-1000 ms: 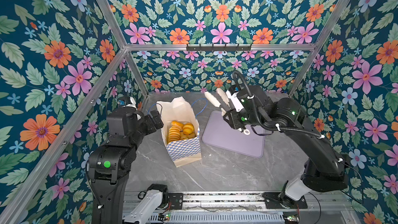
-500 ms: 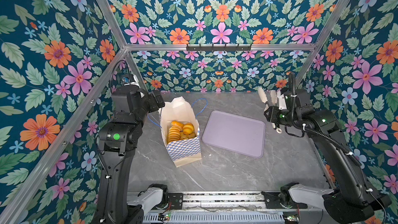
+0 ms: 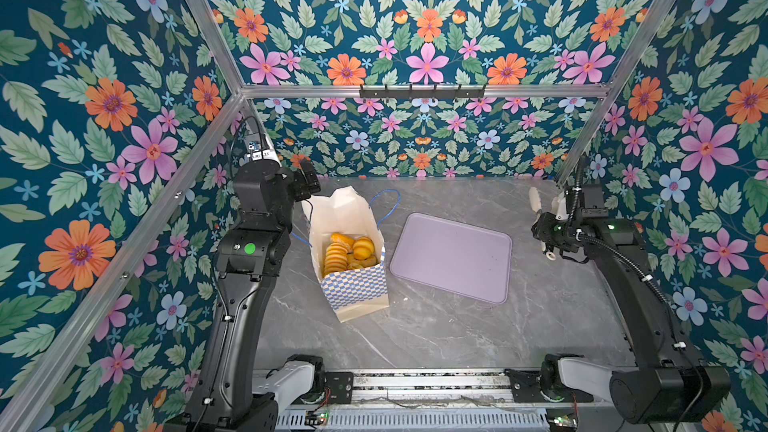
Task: Place the fake bread into the paper bag
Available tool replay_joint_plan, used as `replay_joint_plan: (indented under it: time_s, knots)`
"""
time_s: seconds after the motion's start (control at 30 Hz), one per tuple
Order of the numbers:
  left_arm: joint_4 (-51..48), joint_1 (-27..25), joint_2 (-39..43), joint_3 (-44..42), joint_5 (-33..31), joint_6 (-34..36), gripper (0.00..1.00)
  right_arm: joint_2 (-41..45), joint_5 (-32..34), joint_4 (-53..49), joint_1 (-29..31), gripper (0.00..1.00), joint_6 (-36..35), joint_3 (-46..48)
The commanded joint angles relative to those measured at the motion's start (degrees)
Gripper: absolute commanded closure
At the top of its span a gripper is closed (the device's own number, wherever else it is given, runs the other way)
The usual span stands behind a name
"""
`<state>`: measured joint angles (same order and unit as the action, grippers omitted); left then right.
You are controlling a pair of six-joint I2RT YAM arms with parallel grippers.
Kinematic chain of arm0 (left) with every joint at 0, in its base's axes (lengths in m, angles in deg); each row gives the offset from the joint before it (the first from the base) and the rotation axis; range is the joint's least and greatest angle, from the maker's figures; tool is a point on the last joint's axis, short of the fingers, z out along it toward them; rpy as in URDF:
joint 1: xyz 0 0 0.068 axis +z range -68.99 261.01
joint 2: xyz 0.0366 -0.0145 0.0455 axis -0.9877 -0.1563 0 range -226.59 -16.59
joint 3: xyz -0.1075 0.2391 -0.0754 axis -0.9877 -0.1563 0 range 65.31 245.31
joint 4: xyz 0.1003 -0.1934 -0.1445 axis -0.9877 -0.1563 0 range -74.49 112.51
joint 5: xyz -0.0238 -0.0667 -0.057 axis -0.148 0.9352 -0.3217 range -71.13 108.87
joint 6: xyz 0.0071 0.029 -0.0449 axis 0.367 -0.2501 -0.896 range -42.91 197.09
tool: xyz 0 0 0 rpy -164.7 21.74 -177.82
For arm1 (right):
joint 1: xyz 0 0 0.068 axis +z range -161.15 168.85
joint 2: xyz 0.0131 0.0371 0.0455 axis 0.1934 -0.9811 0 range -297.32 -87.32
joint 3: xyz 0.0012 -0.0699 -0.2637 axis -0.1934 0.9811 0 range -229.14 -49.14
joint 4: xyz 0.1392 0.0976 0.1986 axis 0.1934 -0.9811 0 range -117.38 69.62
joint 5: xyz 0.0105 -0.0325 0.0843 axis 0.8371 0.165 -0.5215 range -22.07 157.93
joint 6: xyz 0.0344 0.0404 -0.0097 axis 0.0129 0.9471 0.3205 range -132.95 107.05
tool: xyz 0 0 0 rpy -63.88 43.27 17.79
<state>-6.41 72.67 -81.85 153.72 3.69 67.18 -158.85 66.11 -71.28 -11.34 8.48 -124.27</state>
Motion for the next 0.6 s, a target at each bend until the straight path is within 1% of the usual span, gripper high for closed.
replay_joint_plan:
  time_s: [0.0,0.07,0.1,0.2,0.4,0.57]
  knots:
    - [3.77,2.92,-1.66,-0.24,1.7,1.64,0.0,-2.5,1.47,4.48,-1.36,0.5,-2.91,0.86]
    - [4.25,7.24,-2.86,-0.45,5.79,-0.06,0.0,-5.15,0.9,4.69,-2.68,0.51,-3.55,1.29]
    - [4.52,8.51,-3.32,-0.79,6.93,-0.8,0.0,-6.04,0.56,4.96,-3.36,0.51,-3.71,1.48]
    - [6.11,11.25,-4.39,-2.97,8.3,-2.83,0.0,-8.85,0.78,6.22,-4.76,0.51,-4.5,2.27]
    - [12.68,17.83,-3.79,-14.8,11.17,-10.47,0.0,-13.75,2.62,7.96,-5.59,0.5,-6.84,3.42]
    - [17.59,21.26,-2.58,-25.53,10.61,-13.33,0.0,-18.9,3.26,9.0,-5.93,0.5,-8.06,5.48]
